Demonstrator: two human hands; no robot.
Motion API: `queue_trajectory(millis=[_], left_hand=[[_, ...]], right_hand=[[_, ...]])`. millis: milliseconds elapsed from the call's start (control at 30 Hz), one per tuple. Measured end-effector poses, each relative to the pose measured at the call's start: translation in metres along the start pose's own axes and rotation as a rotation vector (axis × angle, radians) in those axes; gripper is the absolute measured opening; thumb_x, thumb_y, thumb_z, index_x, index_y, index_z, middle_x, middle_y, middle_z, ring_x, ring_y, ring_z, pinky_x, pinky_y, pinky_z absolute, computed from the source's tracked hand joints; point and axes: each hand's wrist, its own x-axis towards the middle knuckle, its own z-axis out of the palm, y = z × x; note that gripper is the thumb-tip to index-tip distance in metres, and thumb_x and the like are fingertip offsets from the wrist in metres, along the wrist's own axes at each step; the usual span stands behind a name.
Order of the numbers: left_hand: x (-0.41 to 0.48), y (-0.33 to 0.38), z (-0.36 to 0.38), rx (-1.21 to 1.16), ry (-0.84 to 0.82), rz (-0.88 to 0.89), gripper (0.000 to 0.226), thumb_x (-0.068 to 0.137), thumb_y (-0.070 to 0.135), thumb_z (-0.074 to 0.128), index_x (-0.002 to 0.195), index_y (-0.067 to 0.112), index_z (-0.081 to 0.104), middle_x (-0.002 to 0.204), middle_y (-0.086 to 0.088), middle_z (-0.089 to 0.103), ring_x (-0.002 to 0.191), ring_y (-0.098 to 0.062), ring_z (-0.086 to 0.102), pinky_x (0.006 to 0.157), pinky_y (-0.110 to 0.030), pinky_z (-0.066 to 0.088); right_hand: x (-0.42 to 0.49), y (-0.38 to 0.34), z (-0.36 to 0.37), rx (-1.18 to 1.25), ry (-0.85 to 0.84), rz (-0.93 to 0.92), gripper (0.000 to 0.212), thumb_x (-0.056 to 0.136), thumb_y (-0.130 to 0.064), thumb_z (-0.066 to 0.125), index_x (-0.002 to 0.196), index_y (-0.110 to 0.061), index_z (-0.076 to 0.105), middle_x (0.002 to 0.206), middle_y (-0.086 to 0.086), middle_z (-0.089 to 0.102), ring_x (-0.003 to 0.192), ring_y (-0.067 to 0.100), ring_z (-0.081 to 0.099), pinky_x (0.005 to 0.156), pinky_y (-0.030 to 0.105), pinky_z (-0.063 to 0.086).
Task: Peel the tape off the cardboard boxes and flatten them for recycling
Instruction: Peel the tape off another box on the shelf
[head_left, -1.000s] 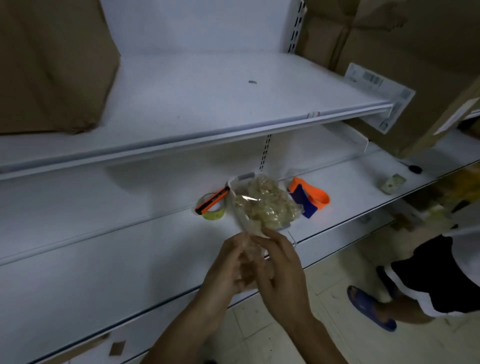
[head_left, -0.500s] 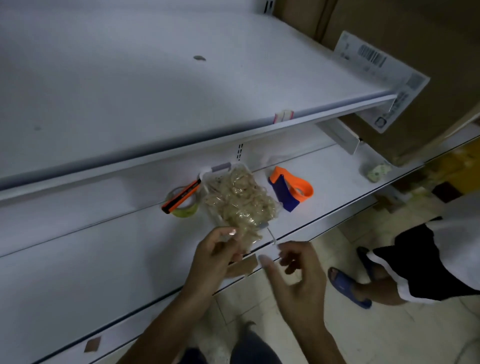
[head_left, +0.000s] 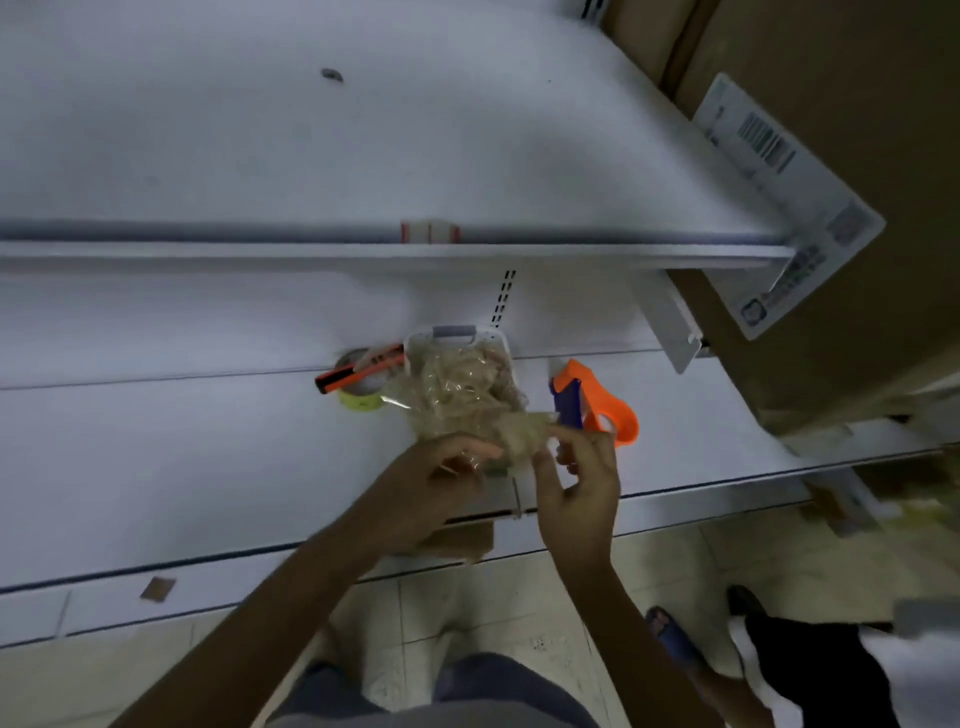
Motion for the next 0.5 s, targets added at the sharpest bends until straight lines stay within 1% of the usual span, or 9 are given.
queue_trajectory(millis=[67, 100, 133, 167, 233, 300, 367, 433, 500], left_hand=[[0.000, -0.010, 0.012, 0.009, 0.166, -0.004, 0.023, 0.093, 0.013, 0.057, 0.100, 0.035, 0.057, 0.103, 0.011, 0.061, 0.098, -0.010, 0.059, 0.088, -0.025, 0.048], [-0.001, -0.015, 0.020, 0.067, 0.202, -0.020, 0.024, 0.093, 0.015, 0.058, 0.111, 0.030, 0.057, 0.112, 0.009, 0.059, 0.106, -0.013, 0.057, 0.092, -0.026, 0.045], [-0.002, -0.021, 0.028, 0.159, 0.211, -0.041, 0.032, 0.093, 0.018, 0.057, 0.125, 0.024, 0.053, 0.123, 0.006, 0.055, 0.116, -0.016, 0.052, 0.096, -0.025, 0.041], [0.000, -0.026, 0.037, 0.266, 0.199, -0.056, 0.042, 0.094, 0.021, 0.056, 0.135, 0.021, 0.047, 0.136, 0.002, 0.049, 0.125, -0.018, 0.045, 0.099, -0.025, 0.037], [0.004, -0.033, 0.051, 0.440, 0.167, -0.080, 0.054, 0.094, 0.028, 0.055, 0.144, 0.020, 0.035, 0.154, 0.001, 0.030, 0.138, -0.021, 0.031, 0.107, -0.030, 0.033], [0.009, -0.037, 0.059, 0.522, 0.154, -0.132, 0.061, 0.094, 0.032, 0.055, 0.148, 0.020, 0.028, 0.158, 0.002, 0.019, 0.143, -0.021, 0.023, 0.111, -0.036, 0.030], [0.011, -0.041, 0.064, 0.557, 0.164, -0.171, 0.065, 0.095, 0.034, 0.053, 0.150, 0.020, 0.021, 0.159, 0.001, 0.015, 0.145, -0.021, 0.018, 0.113, -0.038, 0.028], [0.010, -0.044, 0.067, 0.570, 0.213, -0.172, 0.069, 0.095, 0.034, 0.054, 0.151, 0.017, 0.018, 0.159, -0.002, 0.016, 0.146, -0.023, 0.016, 0.113, -0.040, 0.028], [0.008, -0.045, 0.067, 0.548, 0.314, -0.124, 0.069, 0.091, 0.028, 0.060, 0.148, 0.010, 0.026, 0.154, -0.011, 0.029, 0.142, -0.032, 0.027, 0.108, -0.045, 0.034]], right_hand=[[0.019, 0.019, 0.004, -0.072, 0.001, 0.071, 0.013, 0.089, -0.012, 0.066, 0.101, -0.008, 0.067, 0.097, 0.006, 0.058, 0.084, 0.013, 0.060, 0.072, 0.023, 0.049], [0.028, 0.028, 0.007, -0.169, -0.034, 0.040, 0.012, 0.090, -0.014, 0.064, 0.098, -0.007, 0.068, 0.094, 0.007, 0.059, 0.082, 0.021, 0.062, 0.069, 0.028, 0.050], [0.035, 0.036, 0.011, -0.276, -0.095, -0.034, 0.012, 0.090, -0.015, 0.061, 0.094, -0.006, 0.068, 0.090, 0.008, 0.060, 0.080, 0.027, 0.063, 0.068, 0.031, 0.050], [0.042, 0.042, 0.017, -0.386, -0.182, -0.126, 0.014, 0.088, -0.016, 0.059, 0.092, -0.006, 0.068, 0.090, 0.010, 0.061, 0.080, 0.030, 0.063, 0.068, 0.034, 0.051], [0.046, 0.051, 0.033, -0.570, -0.473, -0.254, 0.022, 0.088, -0.020, 0.056, 0.104, -0.008, 0.064, 0.109, 0.014, 0.059, 0.097, 0.031, 0.059, 0.082, 0.040, 0.050], [0.042, 0.058, 0.045, -0.659, -0.746, -0.336, 0.037, 0.091, -0.033, 0.054, 0.121, -0.012, 0.054, 0.125, 0.012, 0.050, 0.114, 0.029, 0.049, 0.096, 0.040, 0.040], [0.037, 0.063, 0.050, -0.693, -0.834, -0.382, 0.048, 0.092, -0.045, 0.050, 0.129, -0.016, 0.048, 0.129, 0.010, 0.050, 0.119, 0.028, 0.046, 0.101, 0.040, 0.036], [0.034, 0.064, 0.053, -0.650, -0.870, -0.387, 0.046, 0.093, -0.044, 0.049, 0.129, -0.017, 0.047, 0.129, 0.009, 0.051, 0.120, 0.027, 0.047, 0.102, 0.040, 0.036], [0.030, 0.055, 0.056, -0.534, -0.946, -0.348, 0.037, 0.096, -0.033, 0.050, 0.126, -0.012, 0.050, 0.128, 0.013, 0.051, 0.120, 0.030, 0.047, 0.104, 0.040, 0.037]])
